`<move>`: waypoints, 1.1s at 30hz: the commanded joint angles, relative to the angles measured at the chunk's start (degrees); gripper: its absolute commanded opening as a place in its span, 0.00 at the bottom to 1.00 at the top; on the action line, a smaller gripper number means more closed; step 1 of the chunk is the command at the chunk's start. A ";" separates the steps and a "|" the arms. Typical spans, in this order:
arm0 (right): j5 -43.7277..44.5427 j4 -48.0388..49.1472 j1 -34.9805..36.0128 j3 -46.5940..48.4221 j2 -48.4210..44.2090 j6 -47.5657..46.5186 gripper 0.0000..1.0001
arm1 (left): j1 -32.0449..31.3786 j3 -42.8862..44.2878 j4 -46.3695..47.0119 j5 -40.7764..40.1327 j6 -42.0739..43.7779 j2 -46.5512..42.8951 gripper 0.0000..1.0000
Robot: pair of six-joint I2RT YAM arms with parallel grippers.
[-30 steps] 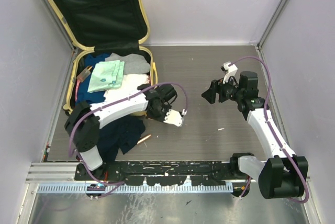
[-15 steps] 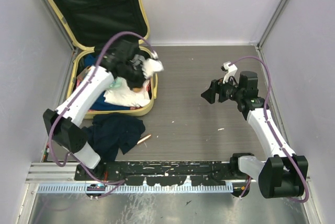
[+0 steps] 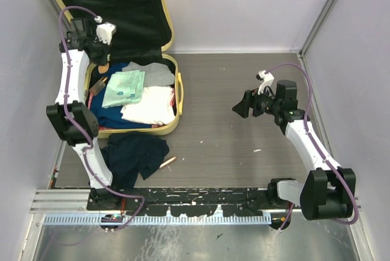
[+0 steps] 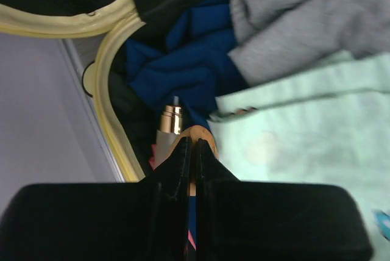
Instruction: Pack the luggage
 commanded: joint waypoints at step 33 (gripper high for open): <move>-1.59 2.72 -0.09 6.88 4.02 0.08 0.78 | -3.06 -10.65 -3.38 18.93 3.52 -16.51 0.66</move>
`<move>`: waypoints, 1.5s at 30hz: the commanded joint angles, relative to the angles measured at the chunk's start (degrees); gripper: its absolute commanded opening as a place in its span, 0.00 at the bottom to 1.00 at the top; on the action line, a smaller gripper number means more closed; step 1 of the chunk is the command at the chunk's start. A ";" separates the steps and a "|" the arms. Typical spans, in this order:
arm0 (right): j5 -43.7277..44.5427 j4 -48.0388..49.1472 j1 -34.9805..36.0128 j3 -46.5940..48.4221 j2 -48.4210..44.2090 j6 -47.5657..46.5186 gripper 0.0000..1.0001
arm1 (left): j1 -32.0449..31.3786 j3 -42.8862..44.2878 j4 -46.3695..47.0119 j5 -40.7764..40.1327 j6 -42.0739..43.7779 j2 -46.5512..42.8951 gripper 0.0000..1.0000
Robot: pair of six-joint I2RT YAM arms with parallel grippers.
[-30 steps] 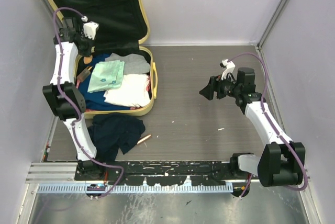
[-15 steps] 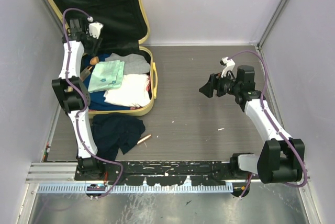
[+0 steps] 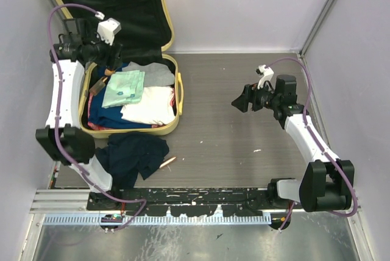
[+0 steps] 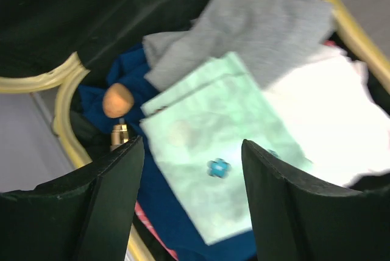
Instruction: Pack the luggage
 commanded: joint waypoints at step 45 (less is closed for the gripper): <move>3.20 -4.23 -0.25 4.94 -1.13 -7.72 0.78 | -58.37 -60.21 14.43 -14.03 -7.75 -10.72 0.42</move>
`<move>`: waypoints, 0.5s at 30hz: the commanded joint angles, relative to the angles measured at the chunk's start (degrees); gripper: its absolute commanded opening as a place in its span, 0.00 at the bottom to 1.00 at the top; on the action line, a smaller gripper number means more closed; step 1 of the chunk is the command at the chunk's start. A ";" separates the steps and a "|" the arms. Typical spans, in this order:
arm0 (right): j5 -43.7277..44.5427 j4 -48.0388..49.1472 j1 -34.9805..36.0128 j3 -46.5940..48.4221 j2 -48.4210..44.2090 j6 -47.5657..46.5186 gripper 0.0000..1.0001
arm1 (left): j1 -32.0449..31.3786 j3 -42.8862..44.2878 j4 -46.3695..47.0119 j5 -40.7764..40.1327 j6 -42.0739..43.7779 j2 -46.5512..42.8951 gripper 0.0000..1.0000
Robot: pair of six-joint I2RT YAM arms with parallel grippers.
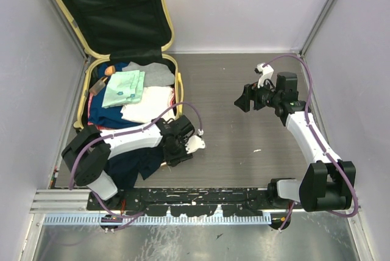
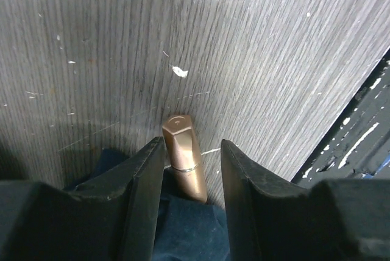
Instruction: Pack the luggage
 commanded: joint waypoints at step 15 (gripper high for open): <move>-0.65 2.74 -0.31 0.62 -1.01 0.71 0.78 | -2.62 4.80 -1.75 6.70 -1.71 -7.93 0.12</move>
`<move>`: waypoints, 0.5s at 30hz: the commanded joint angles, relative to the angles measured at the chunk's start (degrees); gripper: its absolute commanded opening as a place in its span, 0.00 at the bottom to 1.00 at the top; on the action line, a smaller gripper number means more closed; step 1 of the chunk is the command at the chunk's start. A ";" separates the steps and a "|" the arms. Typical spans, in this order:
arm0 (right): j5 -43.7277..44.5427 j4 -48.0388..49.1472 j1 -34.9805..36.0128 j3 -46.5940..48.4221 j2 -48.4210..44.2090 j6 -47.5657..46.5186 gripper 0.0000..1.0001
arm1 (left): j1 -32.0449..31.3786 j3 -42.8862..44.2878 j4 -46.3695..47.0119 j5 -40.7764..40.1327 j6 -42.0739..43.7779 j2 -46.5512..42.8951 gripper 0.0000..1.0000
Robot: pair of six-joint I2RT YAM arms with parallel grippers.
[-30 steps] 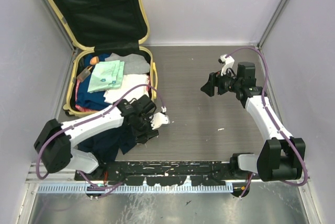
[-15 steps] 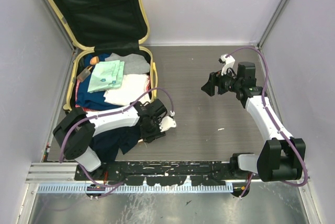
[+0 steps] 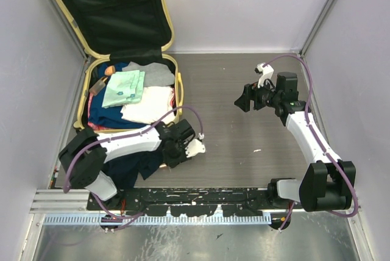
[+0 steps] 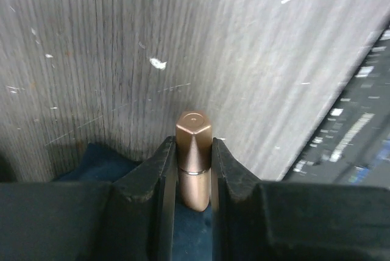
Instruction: Pack the luggage
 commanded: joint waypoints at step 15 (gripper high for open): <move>-1.51 3.82 -0.26 -0.03 -1.13 2.91 0.77 | 31.70 41.18 -16.29 19.82 -4.43 -3.58 0.07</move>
